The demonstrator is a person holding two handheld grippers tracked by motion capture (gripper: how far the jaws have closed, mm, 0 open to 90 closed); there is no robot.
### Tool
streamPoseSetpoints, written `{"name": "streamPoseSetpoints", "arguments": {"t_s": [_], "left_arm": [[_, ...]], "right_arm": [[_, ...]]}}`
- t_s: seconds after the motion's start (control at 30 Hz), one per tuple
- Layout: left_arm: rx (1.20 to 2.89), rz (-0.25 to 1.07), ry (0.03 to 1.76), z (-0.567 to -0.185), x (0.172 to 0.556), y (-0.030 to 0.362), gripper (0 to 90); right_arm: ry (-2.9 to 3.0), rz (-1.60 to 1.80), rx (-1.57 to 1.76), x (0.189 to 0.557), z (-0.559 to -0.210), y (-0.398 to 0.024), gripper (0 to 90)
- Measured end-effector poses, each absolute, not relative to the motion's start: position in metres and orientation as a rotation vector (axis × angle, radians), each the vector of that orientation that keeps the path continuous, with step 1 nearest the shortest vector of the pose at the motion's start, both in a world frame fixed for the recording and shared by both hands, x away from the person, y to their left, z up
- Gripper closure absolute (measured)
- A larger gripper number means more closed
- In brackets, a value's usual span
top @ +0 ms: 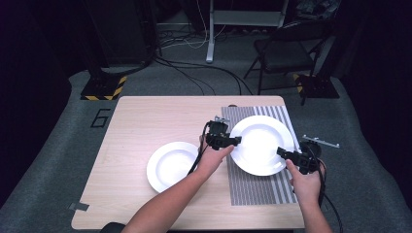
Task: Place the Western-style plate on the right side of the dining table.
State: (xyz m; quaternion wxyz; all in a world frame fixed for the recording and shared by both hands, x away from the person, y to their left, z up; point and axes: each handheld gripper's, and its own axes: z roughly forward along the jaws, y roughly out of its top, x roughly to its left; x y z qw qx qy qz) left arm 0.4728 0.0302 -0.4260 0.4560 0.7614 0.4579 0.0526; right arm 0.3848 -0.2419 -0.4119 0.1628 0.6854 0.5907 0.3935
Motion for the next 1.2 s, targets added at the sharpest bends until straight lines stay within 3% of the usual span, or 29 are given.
{"name": "streamPoseSetpoints", "arguments": {"t_s": [1.2], "left_arm": [[1.923,0.130,1.105,-0.455,0.485,0.008,56.8]], "right_arm": [[1.663,1.077,2.013,0.392,-0.449,-0.261,48.4]]}}
